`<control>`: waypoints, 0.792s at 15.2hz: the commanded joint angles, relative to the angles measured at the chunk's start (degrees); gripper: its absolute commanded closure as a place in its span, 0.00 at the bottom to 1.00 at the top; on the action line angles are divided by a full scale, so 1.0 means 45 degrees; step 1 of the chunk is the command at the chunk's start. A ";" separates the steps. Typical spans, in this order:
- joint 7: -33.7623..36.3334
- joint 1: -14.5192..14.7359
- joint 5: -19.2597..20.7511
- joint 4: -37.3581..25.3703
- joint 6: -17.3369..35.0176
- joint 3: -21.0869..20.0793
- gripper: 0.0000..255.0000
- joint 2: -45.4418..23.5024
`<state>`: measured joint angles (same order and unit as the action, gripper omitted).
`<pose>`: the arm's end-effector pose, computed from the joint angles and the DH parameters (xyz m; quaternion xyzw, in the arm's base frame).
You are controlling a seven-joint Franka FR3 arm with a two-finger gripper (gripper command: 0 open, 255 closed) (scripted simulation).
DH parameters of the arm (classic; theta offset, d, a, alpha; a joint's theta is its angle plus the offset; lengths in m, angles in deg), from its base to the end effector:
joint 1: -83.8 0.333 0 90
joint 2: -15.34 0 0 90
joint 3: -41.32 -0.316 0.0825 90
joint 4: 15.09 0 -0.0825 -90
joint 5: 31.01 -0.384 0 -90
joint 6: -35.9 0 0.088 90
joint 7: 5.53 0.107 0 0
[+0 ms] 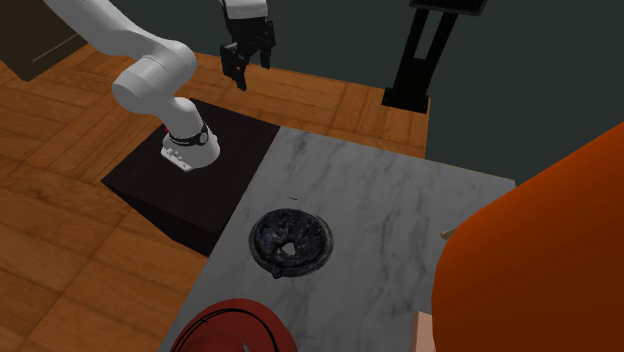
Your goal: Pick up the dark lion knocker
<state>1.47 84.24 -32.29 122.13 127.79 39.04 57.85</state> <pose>0.3190 0.0203 0.5609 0.9987 -0.0435 -0.0245 0.0043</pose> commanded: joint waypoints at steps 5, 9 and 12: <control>-0.0942 -0.0420 0.0577 -0.0111 0.0972 0.0882 0.00 -0.0996; -0.1858 -0.0787 0.1007 -0.0471 0.1918 0.1737 0.00 -0.2197; -0.2540 -0.1015 0.1210 -0.0904 0.2583 0.2360 0.00 -0.3210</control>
<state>-8.90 79.99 -27.13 118.66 138.05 48.71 45.19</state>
